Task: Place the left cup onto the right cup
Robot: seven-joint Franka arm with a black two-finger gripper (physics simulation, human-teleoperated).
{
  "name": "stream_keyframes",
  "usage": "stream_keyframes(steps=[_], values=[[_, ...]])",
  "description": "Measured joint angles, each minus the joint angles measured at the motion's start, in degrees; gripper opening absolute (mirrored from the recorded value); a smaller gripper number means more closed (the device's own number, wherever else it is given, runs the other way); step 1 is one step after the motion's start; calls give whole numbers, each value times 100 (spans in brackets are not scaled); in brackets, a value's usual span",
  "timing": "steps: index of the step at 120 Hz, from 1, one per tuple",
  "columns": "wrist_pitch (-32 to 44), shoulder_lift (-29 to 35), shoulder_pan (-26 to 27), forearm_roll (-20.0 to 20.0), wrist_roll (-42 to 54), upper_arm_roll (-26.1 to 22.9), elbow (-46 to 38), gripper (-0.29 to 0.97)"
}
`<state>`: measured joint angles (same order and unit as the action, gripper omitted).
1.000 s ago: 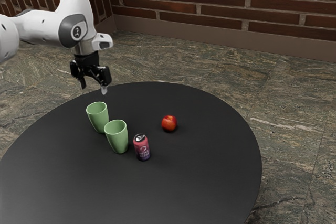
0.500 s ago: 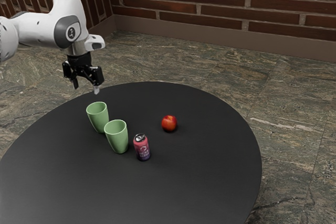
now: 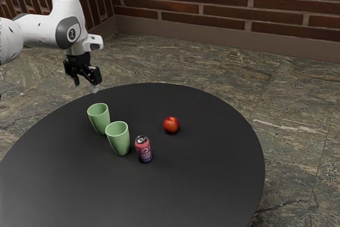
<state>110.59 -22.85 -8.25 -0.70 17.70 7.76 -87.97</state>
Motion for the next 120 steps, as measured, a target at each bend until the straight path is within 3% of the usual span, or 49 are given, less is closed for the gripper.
stream_keyframes(steps=[62, 120], values=[[57, -562, -62, 26, 925, -26, 552, 66], [95, -738, -58, 35, 1326, -29, 495, 66]])
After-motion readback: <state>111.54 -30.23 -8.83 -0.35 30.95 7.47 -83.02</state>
